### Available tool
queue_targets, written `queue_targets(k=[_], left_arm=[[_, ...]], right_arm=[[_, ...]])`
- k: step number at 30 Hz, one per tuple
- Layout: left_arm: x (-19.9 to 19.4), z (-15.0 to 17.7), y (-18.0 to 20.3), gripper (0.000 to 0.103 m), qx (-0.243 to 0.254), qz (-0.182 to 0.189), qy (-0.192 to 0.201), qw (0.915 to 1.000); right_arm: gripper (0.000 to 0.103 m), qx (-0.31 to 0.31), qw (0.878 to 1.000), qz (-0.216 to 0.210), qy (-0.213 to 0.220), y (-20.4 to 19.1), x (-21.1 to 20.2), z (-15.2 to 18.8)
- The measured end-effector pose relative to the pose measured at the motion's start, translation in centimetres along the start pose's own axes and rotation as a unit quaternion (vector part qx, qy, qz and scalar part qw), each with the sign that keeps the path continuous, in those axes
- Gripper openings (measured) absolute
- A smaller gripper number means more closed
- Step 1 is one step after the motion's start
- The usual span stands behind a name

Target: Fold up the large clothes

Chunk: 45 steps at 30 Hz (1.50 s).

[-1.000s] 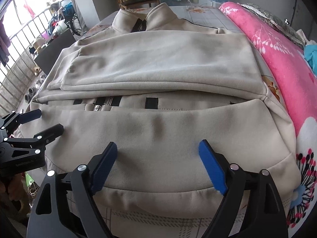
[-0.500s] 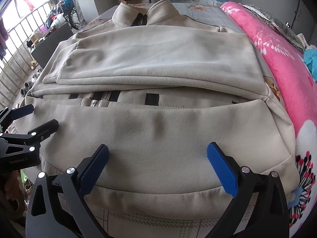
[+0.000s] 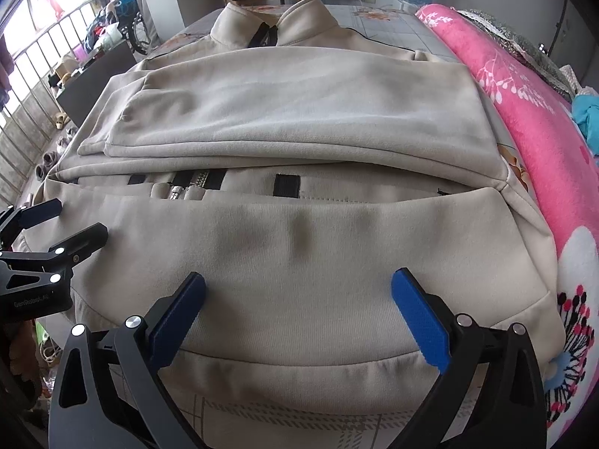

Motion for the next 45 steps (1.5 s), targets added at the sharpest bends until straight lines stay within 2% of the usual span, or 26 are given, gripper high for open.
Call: queue_targets(k=[5,8,11,13,17,22,26,29,33,36,37,39,40,41,42,44,45], left_arm=[[-0.1,-0.1,-0.1,0.096,0.022,0.009,0.006,0.9997],[-0.2,-0.4,-0.3,0.096,0.033,0.012,-0.002,0.9994],[-1.7,-1.7,-1.4,0.096,0.027,0.024,0.024,0.9991],[-3.1,-3.5,-2.4,0.096,0.019,0.033,0.053,0.9979],[-5.6,-9.4,-4.8,0.095,-0.003,0.039,0.118,0.9922],[-5.0,-18.2,-5.1,0.094,-0.017,0.066,0.152,0.986],[-1.5,-24.4,-3.8,0.074,-0.036,0.111,0.134,0.9841],[2.9,-28.6,-2.7,0.066,-0.051,0.129,0.101,0.9851],[8.6,-31.0,-0.3,0.055,-0.049,0.133,0.046,0.9889],[11.3,-30.8,1.2,0.043,-0.045,0.135,0.012,0.9898],[11.8,-30.5,1.4,0.036,-0.042,0.137,0.006,0.9897],[12.3,-30.3,1.8,0.022,-0.039,0.141,0.003,0.9892],[12.2,-30.2,1.9,0.016,-0.036,0.145,0.005,0.9888],[11.7,-30.0,2.1,0.014,-0.028,0.146,0.012,0.9888],[11.4,-29.9,2.2,0.012,-0.022,0.146,0.019,0.9888],[9.5,-29.4,2.5,0.011,0.005,0.148,0.044,0.988],[8.5,-29.0,2.6,0.011,0.017,0.148,0.055,0.9873]], right_arm=[[0.097,-0.004,1.0,-0.008,-0.007,0.0,0.0,-0.1],[0.097,-0.001,0.999,-0.019,-0.031,0.1,-0.3,-0.8],[0.097,-0.006,0.999,-0.033,-0.003,0.4,-2.0,-2.6],[0.097,-0.014,0.999,-0.038,0.029,0.7,-3.9,-5.1],[0.097,-0.021,0.993,-0.065,0.095,1.8,-7.3,-11.7],[0.097,-0.024,0.987,-0.091,0.129,2.8,-7.7,-20.1],[0.097,-0.006,0.988,-0.102,0.112,3.9,-4.1,-26.8],[0.095,0.019,0.991,-0.107,0.078,4.5,0.5,-30.6],[0.086,0.051,0.993,-0.102,0.023,5.4,6.9,-33.4],[0.078,0.079,0.992,-0.099,-0.02,6.2,11.1,-33.9],[0.073,0.079,0.992,-0.097,-0.028,6.3,12.0,-33.8],[0.049,0.08,0.991,-0.094,-0.042,6.4,13.0,-33.3],[0.043,0.081,0.99,-0.104,-0.043,6.4,13.0,-33.0],[0.029,0.08,0.989,-0.119,-0.039,6.1,12.5,-32.6],[0.021,0.075,0.989,-0.122,-0.034,6.0,11.9,-32.4],[0.013,0.051,0.991,-0.12,-0.016,5.4,9.9,-31.5],[0.013,0.04,0.992,-0.117,-0.008,5.1,8.9,-31.1]])
Point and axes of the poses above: each gripper's, at about its wrist camera, not at the fingertips, and x roughly the way its jaws point, y to its right, z to its underside, the point moved 5 cm from there along x, roughly the way its jaws point, and after that the axes turned 5 degrees about -z, right-handed, at the moved point
